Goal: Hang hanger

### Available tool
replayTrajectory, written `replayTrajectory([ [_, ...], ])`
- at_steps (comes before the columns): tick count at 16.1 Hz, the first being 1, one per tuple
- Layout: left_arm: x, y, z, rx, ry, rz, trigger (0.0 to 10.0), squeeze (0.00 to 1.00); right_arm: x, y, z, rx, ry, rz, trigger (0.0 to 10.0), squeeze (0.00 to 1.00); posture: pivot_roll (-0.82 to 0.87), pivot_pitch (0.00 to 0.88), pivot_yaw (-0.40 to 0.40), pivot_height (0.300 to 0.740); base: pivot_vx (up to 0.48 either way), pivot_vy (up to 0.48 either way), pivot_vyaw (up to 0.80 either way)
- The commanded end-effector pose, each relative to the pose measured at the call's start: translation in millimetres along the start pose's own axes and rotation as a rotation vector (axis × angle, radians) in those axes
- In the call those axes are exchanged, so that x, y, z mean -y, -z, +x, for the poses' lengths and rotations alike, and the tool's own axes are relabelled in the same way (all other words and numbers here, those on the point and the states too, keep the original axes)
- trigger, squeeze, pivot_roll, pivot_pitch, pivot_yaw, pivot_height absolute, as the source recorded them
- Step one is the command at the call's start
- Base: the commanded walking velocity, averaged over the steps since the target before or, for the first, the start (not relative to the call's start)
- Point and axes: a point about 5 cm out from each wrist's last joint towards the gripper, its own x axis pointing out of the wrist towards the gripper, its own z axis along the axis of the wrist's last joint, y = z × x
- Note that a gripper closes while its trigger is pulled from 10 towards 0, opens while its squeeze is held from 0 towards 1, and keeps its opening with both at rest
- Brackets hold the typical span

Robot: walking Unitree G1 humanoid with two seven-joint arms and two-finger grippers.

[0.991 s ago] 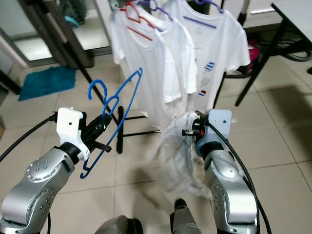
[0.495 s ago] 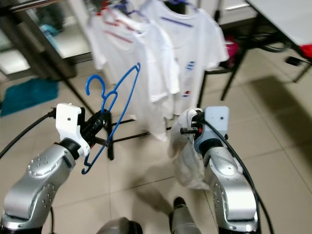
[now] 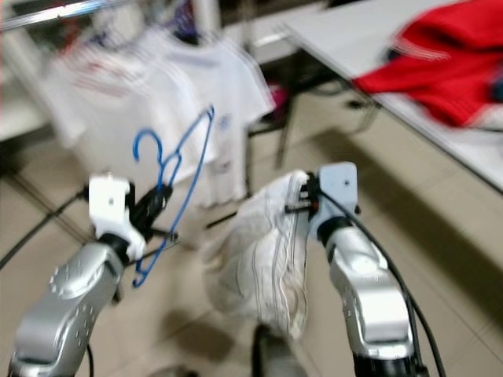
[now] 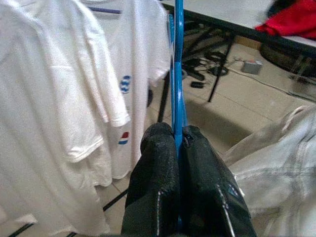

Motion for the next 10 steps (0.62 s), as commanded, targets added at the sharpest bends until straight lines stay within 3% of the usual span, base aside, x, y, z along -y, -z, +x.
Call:
replayTrajectory([
  [1, -4.4, -2.3, -2.4, 0.011, -0.027, 0.019, 10.0, 0.0, -5.5, -6.7, 1.0, 0.049, -0.025, -0.003, 10.0, 0.0, -0.06, 0.05, 0.045, 0.74, 0.0, 0.0, -0.8],
  [3, -4.9, -5.0, -3.0, 0.018, -0.031, 0.005, 10.0, 0.0, -5.3, -10.9, 3.6, 0.066, -0.004, 0.029, 10.0, 0.0, -0.06, 0.039, 0.042, 0.74, 0.0, 0.0, -0.8],
  [4, -6.1, -9.2, -1.4, 0.029, -0.028, 0.056, 10.0, 0.0, -5.7, -6.6, 4.3, 0.044, 0.005, 0.048, 10.0, 0.0, -0.04, 0.055, 0.019, 0.74, 0.0, 0.0, -0.8],
  [8, -5.5, -0.6, -14.3, -0.016, -0.038, -0.017, 10.0, 0.0, -5.8, -4.5, 0.3, 0.052, 0.007, 0.048, 10.0, 0.0, -0.05, 0.06, 0.064, 0.74, 0.0, 0.0, -0.8],
  [10, -3.5, -0.4, -9.5, -0.029, -0.039, -0.053, 10.0, 0.0, 1.8, -0.3, -2.7, 0.035, 0.058, 0.044, 10.0, 0.0, -0.06, 0.091, 0.054, 0.74, 0.0, 0.0, -0.8],
])
